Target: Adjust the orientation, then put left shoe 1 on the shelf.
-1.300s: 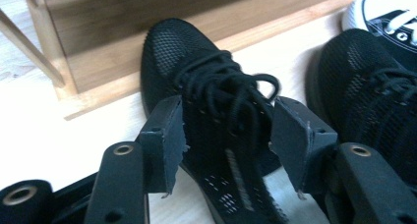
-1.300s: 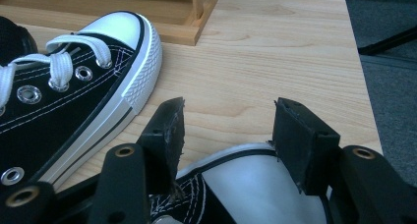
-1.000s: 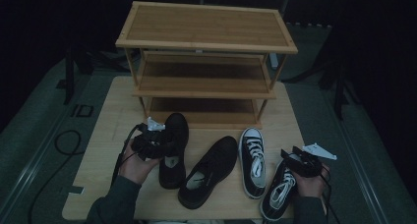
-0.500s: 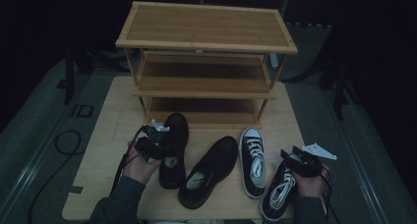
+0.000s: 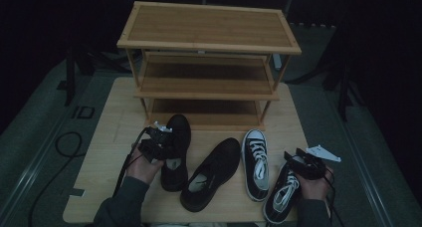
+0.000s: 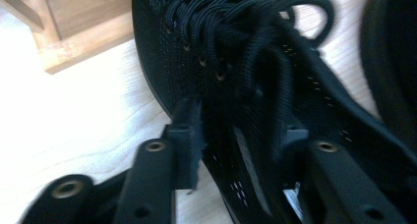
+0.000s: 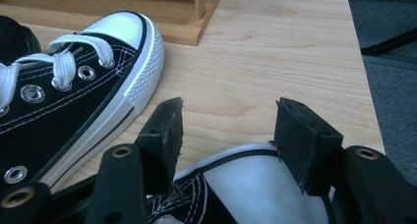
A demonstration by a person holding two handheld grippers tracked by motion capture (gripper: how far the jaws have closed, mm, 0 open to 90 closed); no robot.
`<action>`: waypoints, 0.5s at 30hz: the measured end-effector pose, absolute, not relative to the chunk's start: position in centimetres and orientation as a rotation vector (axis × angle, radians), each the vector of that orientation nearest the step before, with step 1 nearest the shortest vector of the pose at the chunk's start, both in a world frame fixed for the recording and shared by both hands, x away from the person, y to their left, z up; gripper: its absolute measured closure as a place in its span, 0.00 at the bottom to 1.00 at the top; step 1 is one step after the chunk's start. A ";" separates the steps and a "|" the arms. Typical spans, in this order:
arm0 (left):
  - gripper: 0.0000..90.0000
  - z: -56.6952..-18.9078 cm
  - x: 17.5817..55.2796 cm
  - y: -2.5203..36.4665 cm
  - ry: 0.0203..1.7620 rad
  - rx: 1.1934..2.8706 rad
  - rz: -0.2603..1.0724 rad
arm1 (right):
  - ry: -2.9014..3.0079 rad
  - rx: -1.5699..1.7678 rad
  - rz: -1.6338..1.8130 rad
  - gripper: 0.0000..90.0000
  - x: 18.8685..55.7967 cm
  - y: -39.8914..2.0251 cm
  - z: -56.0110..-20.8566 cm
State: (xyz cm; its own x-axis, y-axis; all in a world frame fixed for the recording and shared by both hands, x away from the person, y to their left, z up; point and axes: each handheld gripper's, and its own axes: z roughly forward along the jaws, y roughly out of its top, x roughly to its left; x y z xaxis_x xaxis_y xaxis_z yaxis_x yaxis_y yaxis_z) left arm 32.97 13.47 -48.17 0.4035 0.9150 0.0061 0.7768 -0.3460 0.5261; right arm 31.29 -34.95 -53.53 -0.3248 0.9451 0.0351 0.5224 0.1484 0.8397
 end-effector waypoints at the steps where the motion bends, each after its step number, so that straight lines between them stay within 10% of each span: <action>1: 0.77 -48.2 33.0 13.5 1.445 2.221 0.418 | 1.917 1.396 1.076 0.49 31.3 -34.9 -53.5; 15: 0.98 -48.3 34.1 13.3 1.482 2.130 0.432 | 1.919 1.400 1.079 0.49 31.3 -35.0 -53.5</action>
